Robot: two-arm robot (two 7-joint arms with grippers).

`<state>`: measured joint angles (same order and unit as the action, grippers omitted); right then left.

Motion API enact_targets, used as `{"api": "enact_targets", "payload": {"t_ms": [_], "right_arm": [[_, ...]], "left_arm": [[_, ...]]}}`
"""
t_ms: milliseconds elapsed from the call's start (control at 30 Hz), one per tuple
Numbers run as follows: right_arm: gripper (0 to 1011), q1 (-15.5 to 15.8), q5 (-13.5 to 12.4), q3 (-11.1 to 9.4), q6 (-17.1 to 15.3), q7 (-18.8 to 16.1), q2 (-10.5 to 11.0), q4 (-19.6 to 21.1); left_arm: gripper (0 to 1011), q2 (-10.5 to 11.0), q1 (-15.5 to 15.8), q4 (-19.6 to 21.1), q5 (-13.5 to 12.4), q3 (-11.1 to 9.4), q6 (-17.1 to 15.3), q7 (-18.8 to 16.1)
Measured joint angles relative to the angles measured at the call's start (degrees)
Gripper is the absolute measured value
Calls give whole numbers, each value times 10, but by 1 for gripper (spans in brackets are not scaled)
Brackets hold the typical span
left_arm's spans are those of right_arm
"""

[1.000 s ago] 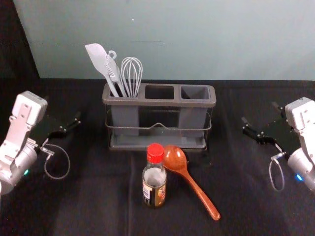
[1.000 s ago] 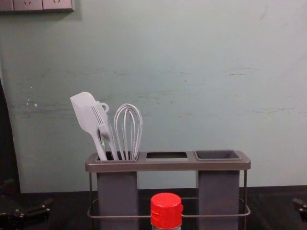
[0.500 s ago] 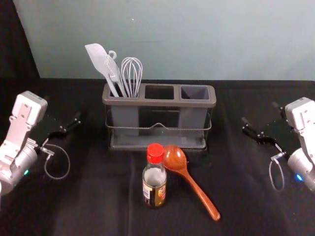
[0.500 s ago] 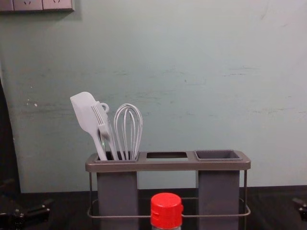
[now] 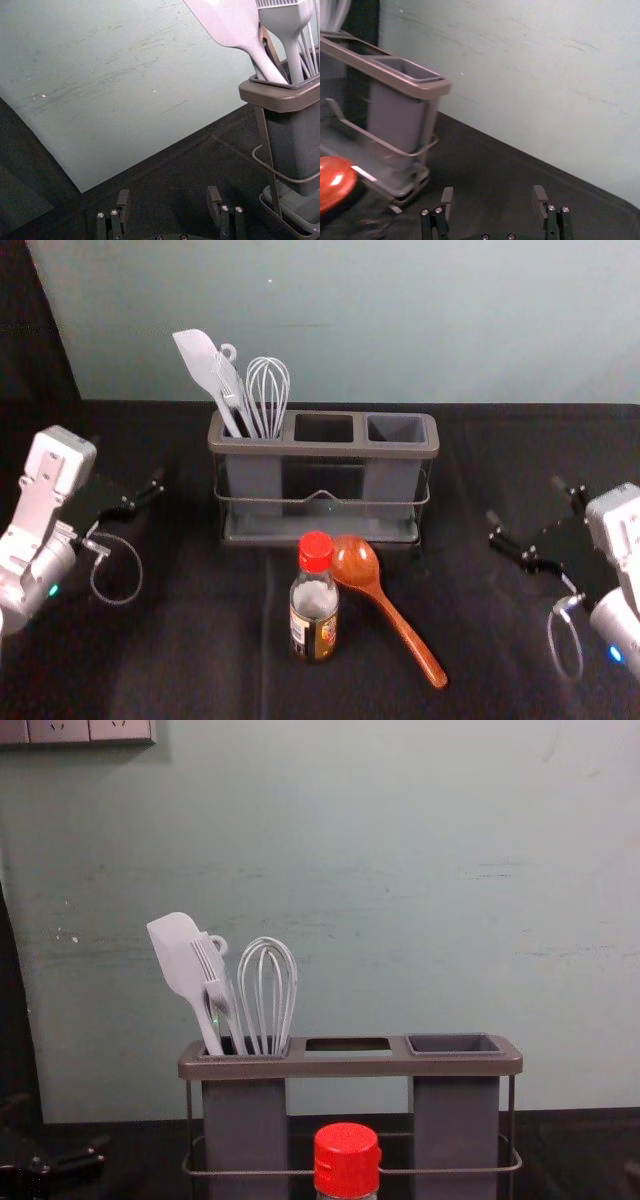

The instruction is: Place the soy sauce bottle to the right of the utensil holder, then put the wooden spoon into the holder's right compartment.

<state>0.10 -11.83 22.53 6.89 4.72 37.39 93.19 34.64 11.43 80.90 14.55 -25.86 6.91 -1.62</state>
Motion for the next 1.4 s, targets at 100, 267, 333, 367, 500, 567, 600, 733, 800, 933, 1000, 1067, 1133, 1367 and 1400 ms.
{"api": "enact_targets", "payload": {"t_ms": [100, 267, 333, 367, 500, 567, 600, 733, 800, 933, 1000, 1067, 1133, 1367, 1400], "right_arm": [[1002, 34, 2, -4, 12, 2, 3, 27], [1002, 70, -1, -7, 34, -1, 5, 57], [1002, 80, -3, -7, 42, -5, 5, 68], [1002, 89, -6, -7, 49, -12, 5, 77], [1002, 106, -20, -5, 67, -36, 6, 96], [1002, 111, -32, -2, 76, -55, 6, 106], [1003, 113, -37, -2, 79, -61, 6, 108], [1002, 117, -56, 2, 91, -91, 3, 115], [1002, 118, -66, 4, 95, -108, 0, 116], [1002, 113, -76, 11, 97, -133, -7, 115], [1002, 108, -80, 16, 96, -148, -11, 114], [1002, 105, -82, 18, 93, -156, -14, 113], [1002, 98, -82, 23, 86, -168, -18, 114], [1002, 78, -83, 38, 66, -202, -34, 118], [1002, 74, -83, 41, 63, -210, -37, 119]], "left_arm": [[1000, 0, 0, 0, 0, 0, 0, 0], [1000, 0, 0, 0, 0, 0, 0, 0], [1000, 0, 0, 0, 0, 0, 0, 0], [1000, 0, 0, 0, 0, 0, 0, 0], [1000, 0, 0, 0, 0, 0, 0, 0], [1000, 0, 0, 0, 0, 0, 0, 0], [1000, 0, 0, 0, 0, 0, 0, 0], [1000, 0, 0, 0, 0, 0, 0, 0], [1000, 0, 0, 0, 0, 0, 0, 0], [1000, 0, 0, 0, 0, 0, 0, 0], [1000, 0, 0, 0, 0, 0, 0, 0], [1000, 0, 0, 0, 0, 0, 0, 0], [1000, 0, 0, 0, 0, 0, 0, 0], [1000, 0, 0, 0, 0, 0, 0, 0], [1000, 0, 0, 0, 0, 0, 0, 0]]}}
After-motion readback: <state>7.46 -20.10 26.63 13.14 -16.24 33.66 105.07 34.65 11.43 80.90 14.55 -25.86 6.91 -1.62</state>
